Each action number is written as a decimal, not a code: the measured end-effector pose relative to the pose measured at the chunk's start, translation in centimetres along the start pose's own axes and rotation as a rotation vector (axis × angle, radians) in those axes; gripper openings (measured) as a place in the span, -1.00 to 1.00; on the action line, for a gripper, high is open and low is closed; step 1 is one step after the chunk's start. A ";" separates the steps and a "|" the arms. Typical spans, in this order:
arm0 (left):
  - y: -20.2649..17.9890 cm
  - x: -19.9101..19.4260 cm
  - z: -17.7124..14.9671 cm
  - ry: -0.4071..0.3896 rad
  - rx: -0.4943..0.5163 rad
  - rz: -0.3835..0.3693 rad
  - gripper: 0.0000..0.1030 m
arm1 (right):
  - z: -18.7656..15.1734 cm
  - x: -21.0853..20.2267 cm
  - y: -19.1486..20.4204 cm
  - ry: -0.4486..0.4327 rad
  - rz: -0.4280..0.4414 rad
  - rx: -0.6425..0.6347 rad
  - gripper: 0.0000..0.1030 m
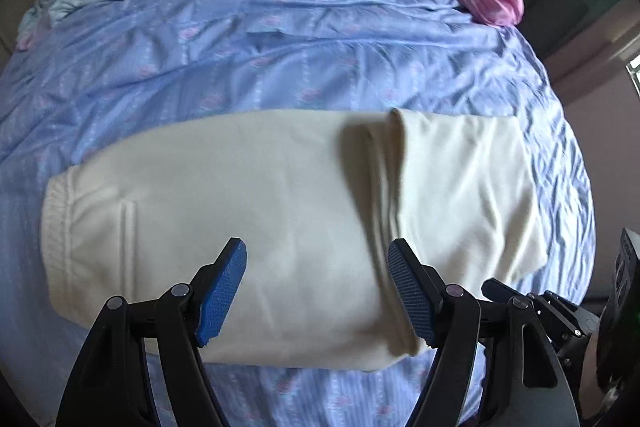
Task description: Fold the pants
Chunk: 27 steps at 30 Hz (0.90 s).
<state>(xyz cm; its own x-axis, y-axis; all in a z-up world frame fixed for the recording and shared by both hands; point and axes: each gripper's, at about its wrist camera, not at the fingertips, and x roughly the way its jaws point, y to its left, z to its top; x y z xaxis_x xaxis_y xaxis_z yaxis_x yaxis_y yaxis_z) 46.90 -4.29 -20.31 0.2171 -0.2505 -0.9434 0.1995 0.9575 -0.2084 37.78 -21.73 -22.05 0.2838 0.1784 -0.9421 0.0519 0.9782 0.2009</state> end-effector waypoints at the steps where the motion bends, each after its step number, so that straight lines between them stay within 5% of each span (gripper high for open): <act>1: -0.4 0.2 -0.3 0.006 0.005 -0.004 0.41 | -0.3 -0.1 -0.7 0.002 0.013 0.009 -0.16; 12: -1.6 1.6 -3.3 0.066 0.025 0.024 0.41 | -1.8 1.1 1.7 0.033 0.043 -0.081 -0.16; 17: -0.9 1.3 -3.6 0.064 0.009 0.030 0.40 | -1.5 2.4 2.4 0.061 -0.104 -0.141 -0.19; 21: -0.7 1.0 -3.6 0.059 0.003 0.028 0.41 | -2.0 3.0 1.5 0.122 -0.070 -0.081 -0.75; 27: -0.8 1.9 -2.5 0.057 0.010 0.005 0.41 | -3.3 2.9 2.8 0.174 -0.032 -0.095 -0.88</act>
<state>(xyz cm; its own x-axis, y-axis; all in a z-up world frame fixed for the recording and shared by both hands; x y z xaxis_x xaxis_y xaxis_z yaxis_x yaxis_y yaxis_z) 44.71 -5.15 -22.56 0.1629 -0.2372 -0.9577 0.2083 0.9571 -0.2016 35.60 -18.14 -25.13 0.1137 0.1544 -0.9814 -0.0343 0.9879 0.1514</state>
